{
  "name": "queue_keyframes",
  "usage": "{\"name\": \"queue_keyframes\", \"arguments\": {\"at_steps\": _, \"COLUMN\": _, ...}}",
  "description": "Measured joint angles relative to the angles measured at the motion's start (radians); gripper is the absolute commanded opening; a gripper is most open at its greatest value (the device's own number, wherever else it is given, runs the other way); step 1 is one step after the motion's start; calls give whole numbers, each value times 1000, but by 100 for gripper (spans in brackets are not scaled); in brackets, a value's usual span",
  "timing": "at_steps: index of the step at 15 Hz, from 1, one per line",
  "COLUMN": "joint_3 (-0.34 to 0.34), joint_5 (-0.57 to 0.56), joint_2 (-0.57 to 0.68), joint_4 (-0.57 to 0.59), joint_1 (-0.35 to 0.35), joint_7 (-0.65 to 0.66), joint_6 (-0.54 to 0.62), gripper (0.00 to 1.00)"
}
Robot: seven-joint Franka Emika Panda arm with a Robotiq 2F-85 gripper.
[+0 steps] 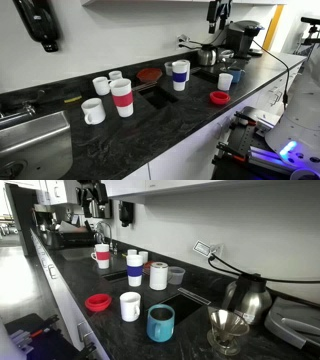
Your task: Move the white-blue cup forward and put the pink lid in its place
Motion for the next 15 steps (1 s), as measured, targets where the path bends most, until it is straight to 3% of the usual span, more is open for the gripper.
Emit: {"name": "queue_keyframes", "arguments": {"at_steps": 15, "joint_3": 0, "joint_5": 0, "joint_2": 18, "joint_4": 1, "joint_1": 0, "joint_7": 0, "joint_6": 13, "gripper": 100}}
